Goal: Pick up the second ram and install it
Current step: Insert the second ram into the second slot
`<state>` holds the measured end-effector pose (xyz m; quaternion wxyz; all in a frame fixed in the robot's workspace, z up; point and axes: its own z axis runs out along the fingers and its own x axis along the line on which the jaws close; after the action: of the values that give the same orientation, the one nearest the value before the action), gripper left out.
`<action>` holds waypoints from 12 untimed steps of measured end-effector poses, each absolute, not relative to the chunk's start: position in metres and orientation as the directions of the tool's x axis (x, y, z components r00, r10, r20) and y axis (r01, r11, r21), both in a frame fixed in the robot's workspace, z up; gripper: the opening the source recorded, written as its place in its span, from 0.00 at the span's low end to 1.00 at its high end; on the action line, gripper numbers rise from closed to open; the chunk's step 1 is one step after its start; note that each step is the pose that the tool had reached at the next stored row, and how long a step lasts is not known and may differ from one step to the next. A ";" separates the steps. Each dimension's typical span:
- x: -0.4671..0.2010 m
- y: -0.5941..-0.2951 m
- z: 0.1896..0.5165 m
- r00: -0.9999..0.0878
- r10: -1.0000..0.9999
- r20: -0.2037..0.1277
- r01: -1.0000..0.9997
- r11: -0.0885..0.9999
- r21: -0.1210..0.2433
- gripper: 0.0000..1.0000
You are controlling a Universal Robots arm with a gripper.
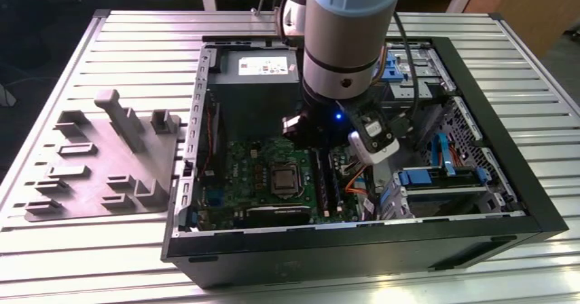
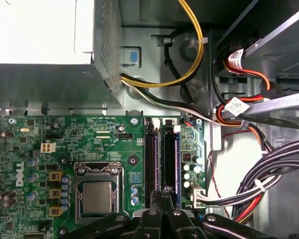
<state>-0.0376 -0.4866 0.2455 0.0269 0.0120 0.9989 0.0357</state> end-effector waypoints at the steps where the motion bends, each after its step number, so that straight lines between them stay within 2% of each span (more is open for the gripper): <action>1: -0.038 -0.487 0.246 -0.998 0.026 -0.053 0.022 0.997 0.072 0.11; 12: -0.038 -0.487 0.249 -0.998 0.026 -0.053 0.022 0.997 0.072 0.10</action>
<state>-0.0376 -0.4866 0.2494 0.0269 0.0120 0.9989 0.0357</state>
